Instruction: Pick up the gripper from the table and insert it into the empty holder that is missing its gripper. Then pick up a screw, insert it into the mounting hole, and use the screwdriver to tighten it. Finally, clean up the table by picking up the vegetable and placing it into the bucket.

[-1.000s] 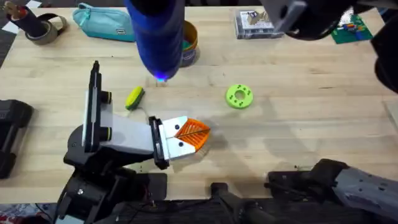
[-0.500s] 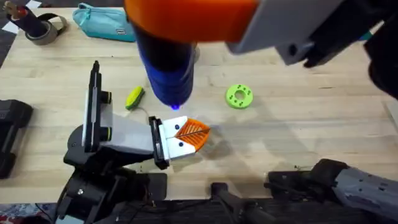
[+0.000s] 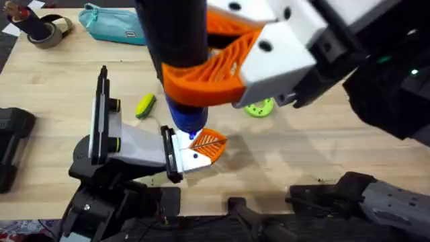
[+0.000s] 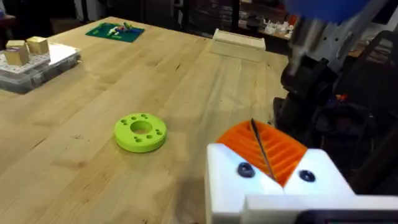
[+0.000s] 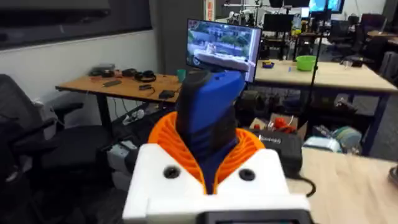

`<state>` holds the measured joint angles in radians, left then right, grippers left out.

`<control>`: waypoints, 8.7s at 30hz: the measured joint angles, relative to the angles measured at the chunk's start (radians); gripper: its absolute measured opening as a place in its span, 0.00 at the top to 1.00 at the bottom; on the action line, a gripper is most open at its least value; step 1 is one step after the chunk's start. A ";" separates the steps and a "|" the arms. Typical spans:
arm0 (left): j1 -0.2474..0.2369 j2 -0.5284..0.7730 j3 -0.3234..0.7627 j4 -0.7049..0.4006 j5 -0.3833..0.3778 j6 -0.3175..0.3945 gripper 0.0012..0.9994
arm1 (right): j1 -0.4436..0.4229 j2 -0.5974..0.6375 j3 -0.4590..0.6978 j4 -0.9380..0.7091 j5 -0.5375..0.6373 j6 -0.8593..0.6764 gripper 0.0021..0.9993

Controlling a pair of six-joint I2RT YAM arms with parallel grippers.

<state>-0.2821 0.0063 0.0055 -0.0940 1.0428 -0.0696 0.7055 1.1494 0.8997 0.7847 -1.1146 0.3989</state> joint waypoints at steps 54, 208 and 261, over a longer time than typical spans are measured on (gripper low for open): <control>0.000 0.000 0.000 0.000 0.000 0.000 0.99 | 0.058 0.000 -0.164 0.046 0.131 -0.120 0.96; -0.001 0.000 0.000 0.000 -0.001 0.004 0.99 | -0.081 0.017 0.248 -0.877 0.173 -0.643 0.96; -0.001 0.000 0.000 0.000 -0.001 0.004 0.99 | -0.081 0.017 0.248 -0.877 0.173 -0.643 0.96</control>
<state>-0.2829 0.0063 0.0055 -0.0940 1.0416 -0.0654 0.6247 1.1664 1.1473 -0.0921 -0.9417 -0.2443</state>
